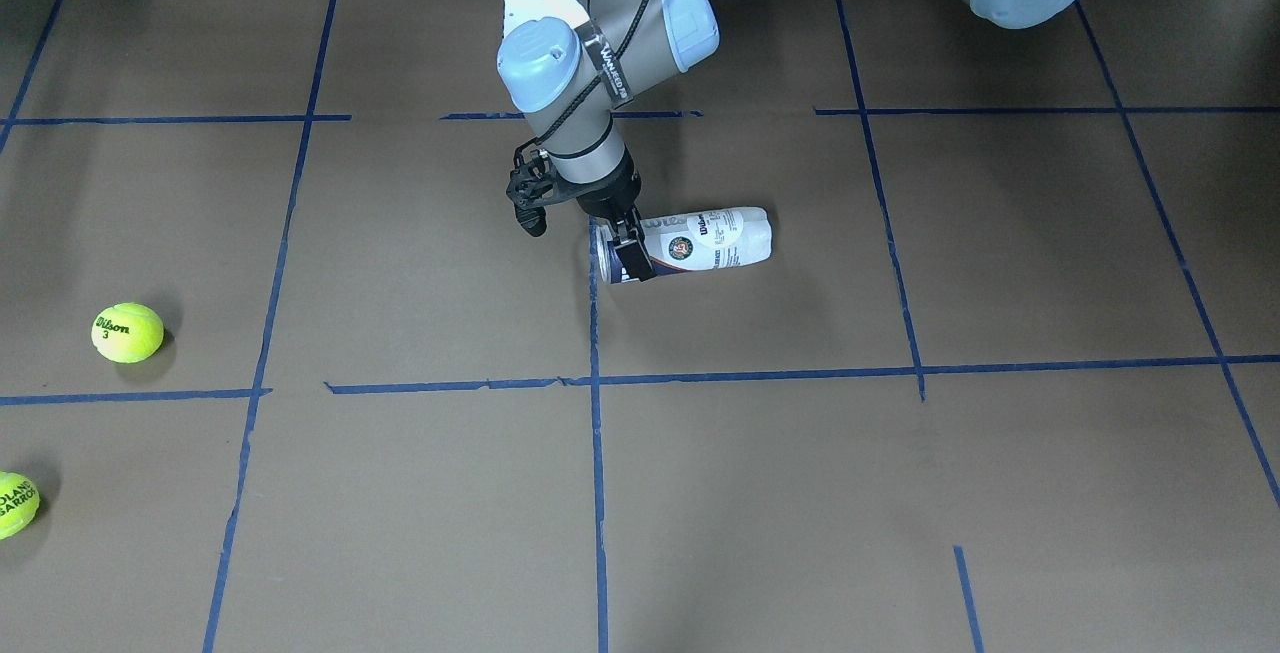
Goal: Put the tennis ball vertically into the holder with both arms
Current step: 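Reach the left gripper to the lying clear tube and grasp it, then lift the tube with the left gripper and turn it upright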
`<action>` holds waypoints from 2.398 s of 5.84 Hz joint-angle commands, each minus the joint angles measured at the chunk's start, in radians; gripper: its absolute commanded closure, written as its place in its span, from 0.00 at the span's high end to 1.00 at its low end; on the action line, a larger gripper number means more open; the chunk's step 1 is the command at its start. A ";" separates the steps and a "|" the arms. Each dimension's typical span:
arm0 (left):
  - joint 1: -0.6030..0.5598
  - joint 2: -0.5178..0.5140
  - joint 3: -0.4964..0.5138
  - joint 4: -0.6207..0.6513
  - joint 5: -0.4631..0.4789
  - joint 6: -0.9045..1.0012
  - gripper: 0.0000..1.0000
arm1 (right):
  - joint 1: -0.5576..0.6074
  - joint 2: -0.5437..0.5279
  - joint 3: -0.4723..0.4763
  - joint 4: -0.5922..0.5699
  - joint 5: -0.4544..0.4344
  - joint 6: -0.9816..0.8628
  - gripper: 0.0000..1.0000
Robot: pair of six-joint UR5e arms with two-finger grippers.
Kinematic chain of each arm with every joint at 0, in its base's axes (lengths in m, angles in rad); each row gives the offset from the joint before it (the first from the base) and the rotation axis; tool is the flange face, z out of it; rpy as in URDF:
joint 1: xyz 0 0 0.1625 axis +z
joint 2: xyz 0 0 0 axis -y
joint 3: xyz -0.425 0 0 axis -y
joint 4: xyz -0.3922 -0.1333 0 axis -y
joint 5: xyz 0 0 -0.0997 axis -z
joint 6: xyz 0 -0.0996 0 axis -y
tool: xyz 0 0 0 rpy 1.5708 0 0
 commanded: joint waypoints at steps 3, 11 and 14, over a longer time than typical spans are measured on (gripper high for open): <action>0.001 0.000 0.033 -0.045 0.000 -0.004 0.72 | 0.000 -0.002 0.000 0.000 0.000 0.002 1.00; -0.134 -0.012 -0.330 -0.207 -0.202 -0.163 0.65 | 0.000 -0.002 -0.001 0.000 0.000 0.000 1.00; -0.139 0.118 -0.329 -0.732 -0.216 -0.348 0.66 | 0.000 -0.002 -0.001 0.000 0.000 0.000 1.00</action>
